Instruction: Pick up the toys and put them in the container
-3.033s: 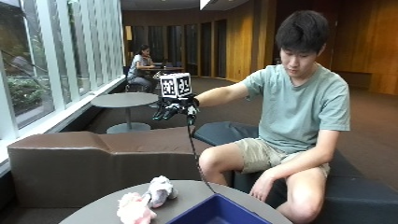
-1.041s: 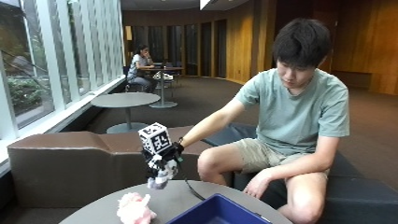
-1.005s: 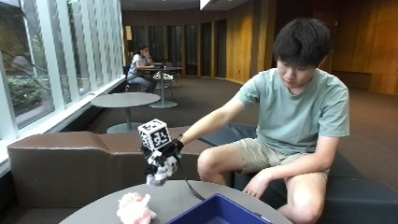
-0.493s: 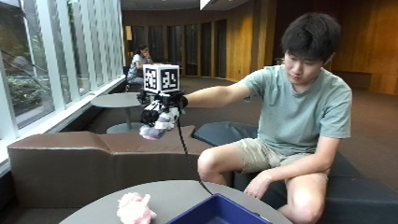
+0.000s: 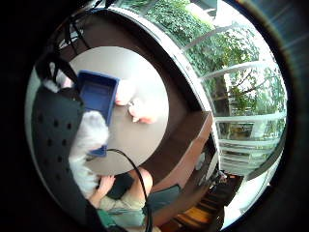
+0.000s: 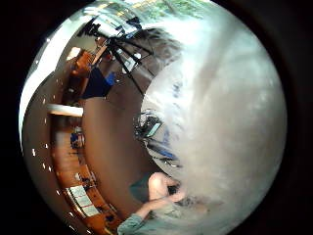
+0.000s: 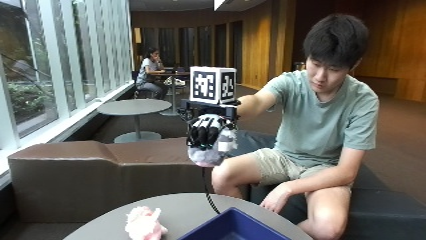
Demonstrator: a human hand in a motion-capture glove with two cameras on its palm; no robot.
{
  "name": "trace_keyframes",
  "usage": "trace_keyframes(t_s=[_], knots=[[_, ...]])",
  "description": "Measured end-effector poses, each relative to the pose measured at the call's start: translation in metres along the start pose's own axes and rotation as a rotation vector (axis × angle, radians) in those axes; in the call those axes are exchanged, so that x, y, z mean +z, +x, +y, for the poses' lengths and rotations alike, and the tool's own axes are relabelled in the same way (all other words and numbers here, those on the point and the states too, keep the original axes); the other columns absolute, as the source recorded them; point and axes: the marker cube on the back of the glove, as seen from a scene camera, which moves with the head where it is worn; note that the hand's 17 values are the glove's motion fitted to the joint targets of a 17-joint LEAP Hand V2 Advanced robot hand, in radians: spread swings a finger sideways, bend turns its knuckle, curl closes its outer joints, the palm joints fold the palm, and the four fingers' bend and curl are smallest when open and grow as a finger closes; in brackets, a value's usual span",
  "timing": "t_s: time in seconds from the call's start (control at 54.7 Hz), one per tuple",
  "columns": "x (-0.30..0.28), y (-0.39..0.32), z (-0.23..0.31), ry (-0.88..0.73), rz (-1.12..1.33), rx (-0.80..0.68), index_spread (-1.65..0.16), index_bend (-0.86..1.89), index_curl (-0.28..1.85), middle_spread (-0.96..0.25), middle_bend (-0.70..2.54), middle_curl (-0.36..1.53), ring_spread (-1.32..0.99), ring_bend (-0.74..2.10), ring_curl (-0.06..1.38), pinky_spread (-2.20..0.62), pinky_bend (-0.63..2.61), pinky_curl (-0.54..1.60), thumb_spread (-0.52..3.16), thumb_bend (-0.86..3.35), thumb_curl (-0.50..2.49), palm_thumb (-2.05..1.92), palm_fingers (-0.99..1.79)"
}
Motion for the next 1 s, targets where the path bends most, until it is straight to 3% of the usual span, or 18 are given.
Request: trace_keyframes(t_s=[0.11, 0.128, 0.164, 0.219, 0.256, 0.274, 0.347, 0.384, 0.438, 0.457, 0.493, 0.694, 1.005], knots=[[0.01, -0.028, -0.01, 0.007, -0.012, -0.024, -0.42, 0.61, 1.18, -0.32, 0.88, 0.94, -0.5, 1.09, 0.73, -0.42, 0.97, 0.46, 0.14, 0.22, 1.13, 0.77, 0.75], [0.012, -0.032, -0.012, 0.005, -0.013, -0.025, -0.42, 0.61, 1.18, -0.35, 0.71, 0.9, -0.51, 1.08, 0.73, -0.42, 1.01, 0.47, 0.18, 0.24, 1.14, 0.79, 0.54], [0.017, -0.037, -0.014, -0.004, -0.01, -0.025, -0.42, 0.62, 1.2, -0.37, 0.68, 0.9, -0.5, 1.11, 0.76, -0.42, 1.04, 0.5, 0.2, 0.25, 1.15, 0.79, 0.52], [0.025, -0.042, -0.017, -0.029, 0.003, -0.022, -0.42, 0.62, 1.21, -0.39, 0.64, 0.89, -0.51, 1.1, 0.75, -0.42, 1.05, 0.48, 0.22, 0.24, 1.15, 0.78, 0.52], [0.032, -0.044, -0.018, -0.05, 0.013, -0.014, -0.43, 0.59, 1.21, -0.38, 0.79, 0.93, -0.51, 1.07, 0.73, -0.42, 1.02, 0.45, 0.2, 0.21, 1.15, 0.75, 0.7], [0.035, -0.044, -0.019, -0.06, 0.017, -0.011, -0.42, 0.55, 1.2, -0.39, 0.58, 0.87, -0.51, 1.06, 0.72, -0.42, 1.08, 0.47, 0.26, 0.21, 1.15, 0.75, 0.46], [0.045, -0.044, -0.019, -0.119, 0.031, -0.001, -0.41, 0.49, 1.2, -0.4, 0.46, 0.86, -0.5, 1.1, 0.75, -0.41, 1.18, 0.5, 0.34, 0.19, 1.13, 0.73, 0.42], [0.05, -0.042, -0.02, -0.163, 0.033, 0.0, -0.41, 0.32, 1.16, -0.41, 0.6, 0.88, -0.48, 1.06, 0.72, -0.4, 1.19, 0.48, 0.39, 0.13, 1.11, 0.66, 0.5], [0.059, -0.039, -0.021, -0.226, 0.019, -0.004, -0.39, 0.21, 1.1, -0.39, 0.56, 0.86, -0.44, 0.94, 0.7, -0.31, 1.15, 0.5, 0.63, 0.03, 1.03, 0.49, 0.14], [0.061, -0.038, -0.021, -0.241, 0.012, -0.005, -0.38, 0.13, 1.06, -0.36, 0.46, 0.82, -0.38, 0.84, 0.69, -0.25, 1.21, 0.53, 0.68, -0.01, 0.99, 0.43, -0.13], [0.064, -0.035, -0.021, -0.256, -0.002, -0.005, -0.36, 0.06, 0.99, -0.29, 0.36, 0.79, -0.3, 0.72, 0.67, -0.19, 1.28, 0.53, 0.76, -0.04, 0.94, 0.38, -0.32], [0.07, -0.02, -0.025, -0.248, -0.036, -0.01, -0.29, 0.04, 0.7, -0.12, 0.17, 0.65, -0.11, 0.43, 0.51, -0.02, 1.27, 0.46, 1.04, -0.03, 0.73, 0.24, -0.23], [0.033, 0.044, -0.034, -0.195, 0.018, 0.032, -0.26, 0.07, 0.45, -0.04, 0.13, 0.49, -0.01, 0.3, 0.45, 0.06, 1.15, 0.39, 1.13, -0.03, 0.52, 0.11, -0.23]])
